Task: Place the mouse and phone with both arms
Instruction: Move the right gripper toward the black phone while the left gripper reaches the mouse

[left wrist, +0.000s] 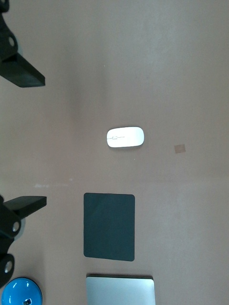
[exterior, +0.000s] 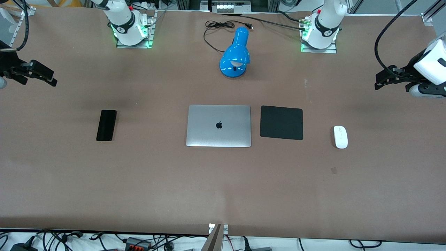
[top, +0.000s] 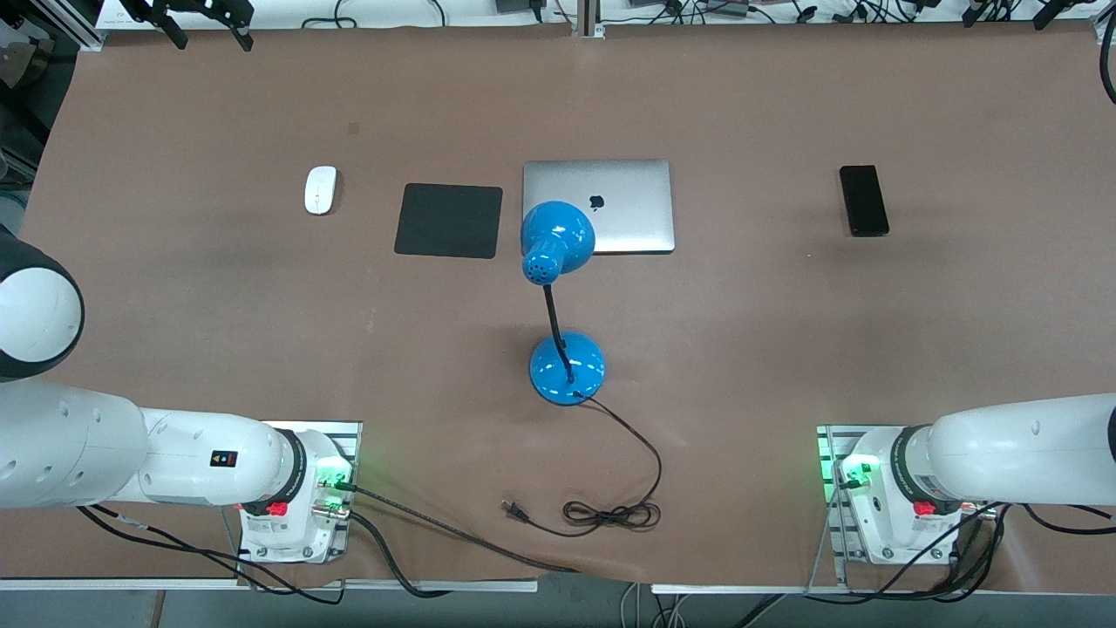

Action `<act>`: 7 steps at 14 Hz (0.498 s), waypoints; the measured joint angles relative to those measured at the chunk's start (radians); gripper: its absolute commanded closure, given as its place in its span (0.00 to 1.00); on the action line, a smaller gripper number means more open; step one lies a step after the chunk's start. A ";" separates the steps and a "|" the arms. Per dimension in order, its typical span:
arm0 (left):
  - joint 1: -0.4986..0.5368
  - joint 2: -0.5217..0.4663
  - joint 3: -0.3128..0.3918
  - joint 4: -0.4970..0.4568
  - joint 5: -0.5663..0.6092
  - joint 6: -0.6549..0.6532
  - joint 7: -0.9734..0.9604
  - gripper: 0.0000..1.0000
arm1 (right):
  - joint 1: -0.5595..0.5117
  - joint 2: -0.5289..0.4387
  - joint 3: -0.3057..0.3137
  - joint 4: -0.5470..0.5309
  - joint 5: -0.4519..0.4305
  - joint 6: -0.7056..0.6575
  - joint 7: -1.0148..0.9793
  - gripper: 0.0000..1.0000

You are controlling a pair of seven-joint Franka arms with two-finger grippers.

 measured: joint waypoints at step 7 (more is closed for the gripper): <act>0.000 0.001 0.001 0.000 0.000 0.000 0.000 0.00 | 0.000 0.002 0.000 -0.010 0.000 0.001 0.000 0.00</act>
